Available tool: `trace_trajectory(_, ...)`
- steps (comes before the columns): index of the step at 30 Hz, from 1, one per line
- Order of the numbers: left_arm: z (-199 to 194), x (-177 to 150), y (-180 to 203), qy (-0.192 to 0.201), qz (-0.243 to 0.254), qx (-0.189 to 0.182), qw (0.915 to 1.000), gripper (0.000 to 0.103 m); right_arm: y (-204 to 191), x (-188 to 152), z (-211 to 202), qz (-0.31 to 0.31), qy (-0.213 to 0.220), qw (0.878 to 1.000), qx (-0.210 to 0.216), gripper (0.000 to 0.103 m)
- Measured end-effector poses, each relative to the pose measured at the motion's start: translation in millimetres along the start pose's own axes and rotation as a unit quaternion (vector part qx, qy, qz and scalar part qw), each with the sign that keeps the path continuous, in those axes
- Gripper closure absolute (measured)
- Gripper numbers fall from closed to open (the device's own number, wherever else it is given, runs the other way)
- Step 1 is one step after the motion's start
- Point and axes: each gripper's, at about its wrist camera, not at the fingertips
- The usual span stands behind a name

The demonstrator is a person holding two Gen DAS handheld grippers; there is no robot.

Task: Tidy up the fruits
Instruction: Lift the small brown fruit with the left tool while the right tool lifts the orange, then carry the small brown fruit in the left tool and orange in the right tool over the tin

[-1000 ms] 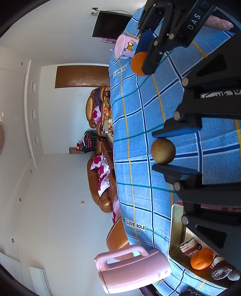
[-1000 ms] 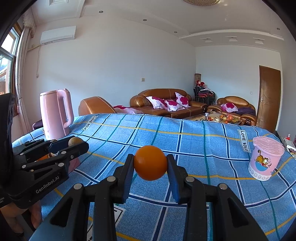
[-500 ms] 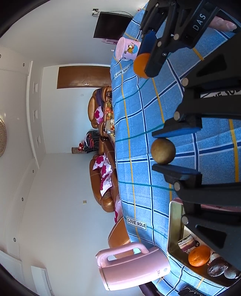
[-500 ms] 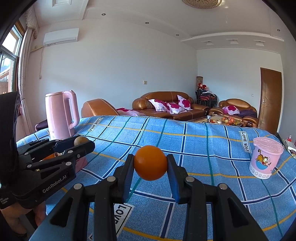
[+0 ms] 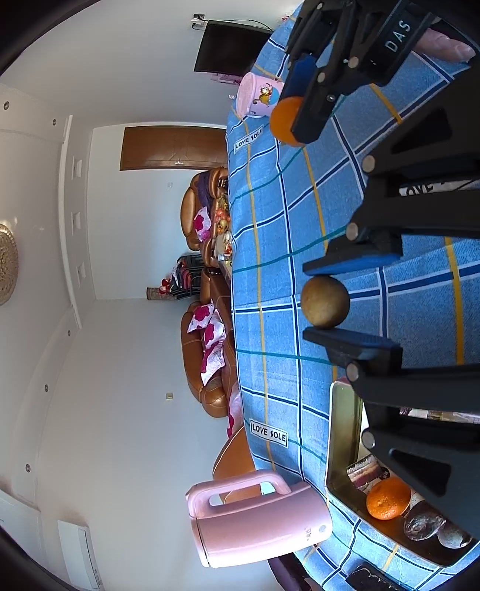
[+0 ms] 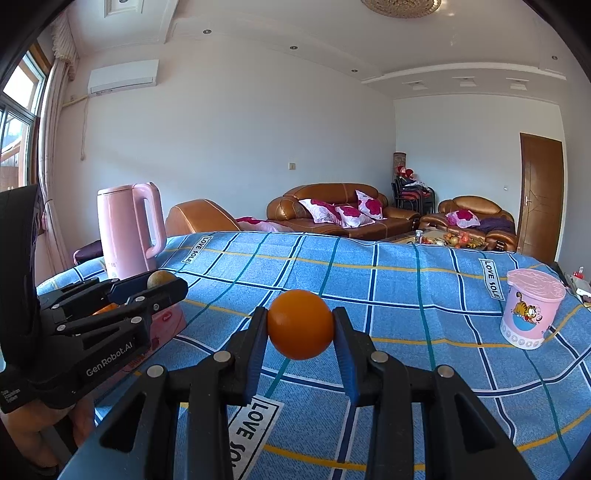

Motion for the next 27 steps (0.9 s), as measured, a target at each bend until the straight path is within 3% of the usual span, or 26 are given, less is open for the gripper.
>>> trace_trajectory(27, -37, -4, -55, 0.002, -0.017, 0.042, 0.9990, 0.073, -53, 10, 8, -0.012, 0.004, 0.998, 0.068, 0.066)
Point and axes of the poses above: each gripper's, at about its wrist camera, not at the fingertips, and z roughly the way its jaws point, y to its right, x to its top, and after that the axes turned 8 degrees about x, right-handed
